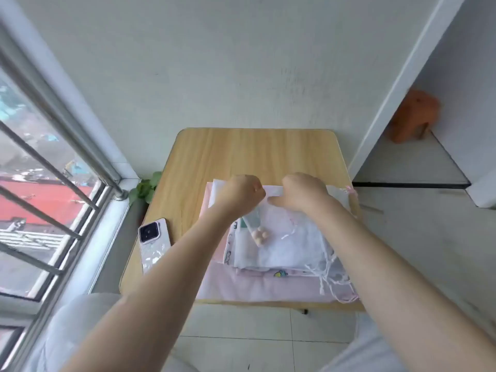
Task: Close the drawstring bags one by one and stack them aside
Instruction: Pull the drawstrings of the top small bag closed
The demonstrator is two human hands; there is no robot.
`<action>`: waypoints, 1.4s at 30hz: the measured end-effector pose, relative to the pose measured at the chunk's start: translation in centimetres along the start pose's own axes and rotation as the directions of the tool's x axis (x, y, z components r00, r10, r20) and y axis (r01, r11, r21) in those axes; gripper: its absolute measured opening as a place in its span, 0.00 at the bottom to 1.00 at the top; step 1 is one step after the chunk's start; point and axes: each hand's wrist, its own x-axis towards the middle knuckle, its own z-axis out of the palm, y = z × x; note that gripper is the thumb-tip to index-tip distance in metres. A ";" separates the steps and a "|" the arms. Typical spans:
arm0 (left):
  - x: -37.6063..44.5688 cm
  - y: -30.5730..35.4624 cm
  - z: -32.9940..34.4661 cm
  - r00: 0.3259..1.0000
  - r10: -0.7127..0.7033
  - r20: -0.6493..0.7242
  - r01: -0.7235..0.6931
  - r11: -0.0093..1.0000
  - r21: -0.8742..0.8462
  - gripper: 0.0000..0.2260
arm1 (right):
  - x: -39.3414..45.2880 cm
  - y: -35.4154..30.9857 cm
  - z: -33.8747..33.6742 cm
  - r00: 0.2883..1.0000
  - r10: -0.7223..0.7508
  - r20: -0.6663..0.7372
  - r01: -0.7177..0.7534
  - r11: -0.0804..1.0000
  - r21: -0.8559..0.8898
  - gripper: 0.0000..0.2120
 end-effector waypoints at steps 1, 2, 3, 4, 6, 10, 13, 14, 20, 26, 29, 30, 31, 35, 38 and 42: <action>-1.1 -0.1 0.3 1.000 -0.005 0.004 0.005 1.000 -0.017 0.09 | -1.2 -0.1 0.3 1.000 0.014 -0.020 -0.015 0.999 -0.051 0.22; -2.2 -0.1 0.2 1.000 -0.018 -0.009 0.018 0.999 -0.037 0.08 | -2.2 -0.1 0.5 0.997 0.030 -0.066 -0.036 0.995 -0.096 0.23; -3.1 -0.3 0.4 1.000 -0.020 -0.016 0.019 0.998 -0.056 0.08 | -2.8 0.0 0.9 0.994 0.040 -0.100 -0.050 0.994 -0.095 0.26; -4.0 -0.4 0.5 0.999 -0.024 -0.026 0.022 0.997 -0.077 0.08 | -3.5 -0.1 1.3 0.990 0.053 -0.131 -0.063 0.995 -0.079 0.28; -5.3 -0.4 0.4 0.998 -0.031 -0.047 0.025 0.992 -0.126 0.09 | -4.9 -0.3 1.9 0.990 0.068 -0.126 -0.076 0.995 -0.059 0.26; -6.1 -0.4 0.3 0.995 -0.057 -0.085 0.036 0.974 -0.225 0.12 | -5.8 -0.5 2.3 0.996 -0.001 -0.092 0.003 1.000 0.022 0.10; -5.6 -0.5 0.1 0.984 -0.122 -0.128 0.078 0.948 -0.310 0.12 | -5.9 -0.9 1.6 0.986 -0.077 -0.145 0.109 0.967 0.229 0.06; -5.2 -0.4 0.0 0.980 -0.161 -0.117 0.110 0.930 -0.352 0.13 | -5.9 -1.1 1.1 0.980 -0.104 -0.168 0.152 0.940 0.306 0.05; -2.9 -1.9 0.5 0.932 -0.291 0.215 0.337 0.483 -0.808 0.21 | -4.9 -1.4 0.0 0.954 -0.228 -0.194 0.298 0.788 0.539 0.07; -1.9 -3.8 0.9 0.949 -0.275 0.156 0.239 0.301 -0.923 0.15 | -3.3 -1.1 1.0 0.954 -0.180 -0.241 0.295 0.726 0.622 0.05; -1.5 -4.5 0.8 0.933 -0.331 0.145 0.234 0.247 -0.941 0.17 | -2.9 -1.0 1.2 0.973 -0.104 -0.208 0.223 0.671 0.707 0.05; -1.5 -4.8 0.7 0.928 -0.339 0.154 0.242 0.237 -0.941 0.18 | -2.8 -1.1 1.3 0.978 -0.092 -0.188 0.200 0.675 0.710 0.06; -1.5 -4.9 0.6 0.927 -0.337 0.163 0.248 0.226 -0.942 0.18 | -2.6 -1.1 1.4 0.982 -0.087 -0.167 0.181 0.688 0.703 0.06; -1.5 -5.6 0.3 0.920 -0.347 0.182 0.251 0.164 -0.954 0.20 | -2.0 -0.7 1.5 0.991 -0.086 -0.098 0.129 0.769 0.626 0.08; -1.7 -6.6 0.0 0.925 -0.315 0.211 0.211 -0.033 -0.977 0.20 | -1.8 0.2 1.0 0.995 -0.045 -0.091 0.094 0.746 0.660 0.11; -2.1 -7.2 0.1 0.934 -0.255 0.250 0.196 -0.219 -0.956 0.18 | -1.8 0.3 0.8 0.998 0.030 -0.060 0.036 0.524 0.851 0.12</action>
